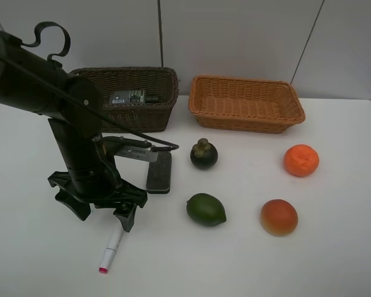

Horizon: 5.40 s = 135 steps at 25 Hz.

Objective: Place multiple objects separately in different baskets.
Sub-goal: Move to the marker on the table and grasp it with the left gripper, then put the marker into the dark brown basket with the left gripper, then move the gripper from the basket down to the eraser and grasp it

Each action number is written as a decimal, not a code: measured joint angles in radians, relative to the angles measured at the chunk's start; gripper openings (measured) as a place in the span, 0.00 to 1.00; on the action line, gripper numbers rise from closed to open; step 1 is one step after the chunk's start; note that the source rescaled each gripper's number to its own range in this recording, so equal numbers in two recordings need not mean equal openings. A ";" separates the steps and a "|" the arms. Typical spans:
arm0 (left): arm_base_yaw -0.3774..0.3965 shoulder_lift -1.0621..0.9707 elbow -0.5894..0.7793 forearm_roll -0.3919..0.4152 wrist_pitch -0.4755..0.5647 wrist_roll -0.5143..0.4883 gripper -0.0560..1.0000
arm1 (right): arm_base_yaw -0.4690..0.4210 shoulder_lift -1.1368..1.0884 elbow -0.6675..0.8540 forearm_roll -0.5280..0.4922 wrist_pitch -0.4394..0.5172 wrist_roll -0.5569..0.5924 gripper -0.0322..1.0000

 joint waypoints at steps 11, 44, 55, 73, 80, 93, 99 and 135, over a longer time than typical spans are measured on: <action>0.000 0.073 -0.015 0.000 -0.038 0.006 0.99 | 0.000 0.000 0.000 0.000 0.000 0.000 1.00; 0.001 0.153 -0.048 0.046 -0.014 -0.019 0.56 | 0.000 0.000 0.000 0.000 0.000 0.000 1.00; 0.000 0.107 -0.043 0.021 -0.011 0.030 0.07 | 0.000 0.000 0.000 0.000 0.000 0.000 1.00; 0.349 -0.028 -0.443 0.150 -0.689 0.038 0.07 | 0.000 0.000 0.000 0.000 0.000 0.000 1.00; 0.354 0.133 -0.443 0.143 -0.737 0.081 0.13 | 0.000 0.000 0.000 0.000 0.000 0.000 1.00; 0.354 0.009 -0.474 0.075 -0.347 0.044 1.00 | 0.000 0.000 0.000 0.000 0.000 0.000 1.00; 0.350 -0.082 -0.521 -0.055 0.101 0.031 1.00 | 0.000 0.000 0.000 0.000 0.000 0.000 1.00; -0.050 0.310 -0.509 0.110 0.025 -0.298 1.00 | 0.000 0.000 0.000 0.000 0.000 0.000 1.00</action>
